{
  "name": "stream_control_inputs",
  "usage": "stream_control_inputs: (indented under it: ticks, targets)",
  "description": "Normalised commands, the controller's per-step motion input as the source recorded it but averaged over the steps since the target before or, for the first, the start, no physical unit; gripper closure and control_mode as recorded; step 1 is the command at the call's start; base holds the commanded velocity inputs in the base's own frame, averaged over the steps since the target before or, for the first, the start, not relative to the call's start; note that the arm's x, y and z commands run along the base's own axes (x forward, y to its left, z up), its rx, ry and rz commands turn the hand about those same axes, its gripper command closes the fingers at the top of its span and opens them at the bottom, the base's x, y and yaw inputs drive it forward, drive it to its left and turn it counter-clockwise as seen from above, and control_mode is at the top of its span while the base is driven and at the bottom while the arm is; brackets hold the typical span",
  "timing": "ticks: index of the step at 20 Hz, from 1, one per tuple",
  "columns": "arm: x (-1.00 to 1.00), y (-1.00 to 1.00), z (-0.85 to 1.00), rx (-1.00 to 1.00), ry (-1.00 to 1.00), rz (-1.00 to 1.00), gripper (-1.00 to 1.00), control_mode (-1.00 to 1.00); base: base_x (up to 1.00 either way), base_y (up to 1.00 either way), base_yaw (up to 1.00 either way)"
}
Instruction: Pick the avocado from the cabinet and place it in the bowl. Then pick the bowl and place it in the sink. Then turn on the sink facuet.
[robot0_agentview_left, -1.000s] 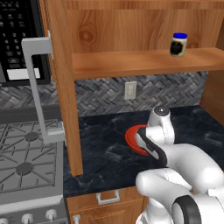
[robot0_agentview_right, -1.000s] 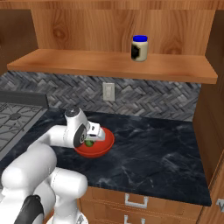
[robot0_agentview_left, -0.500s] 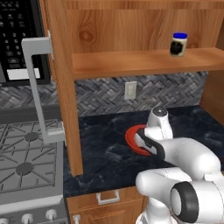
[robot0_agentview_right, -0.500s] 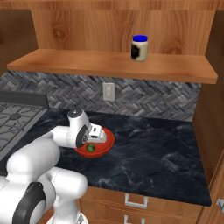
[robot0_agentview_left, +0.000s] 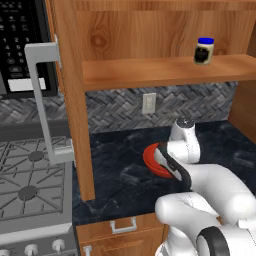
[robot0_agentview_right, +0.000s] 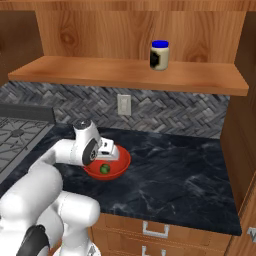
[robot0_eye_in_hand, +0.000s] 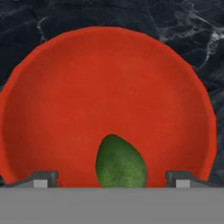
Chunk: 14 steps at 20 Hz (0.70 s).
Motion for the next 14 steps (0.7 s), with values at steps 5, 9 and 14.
stream_control_inputs:
  ticks: [5,9,14]
  targets:
    - [-0.46,0.41,0.51,0.00,-0.01,0.08,-1.00,-1.00,0.00,0.00,0.00]
    - [-0.30,0.32,0.03,-0.01,0.00,0.09,-1.00,-1.00,0.00,0.00,0.00]
    - [-0.03,0.20,-0.14,-0.03,0.03,0.08,-1.00,-1.00,0.00,0.00,0.00]
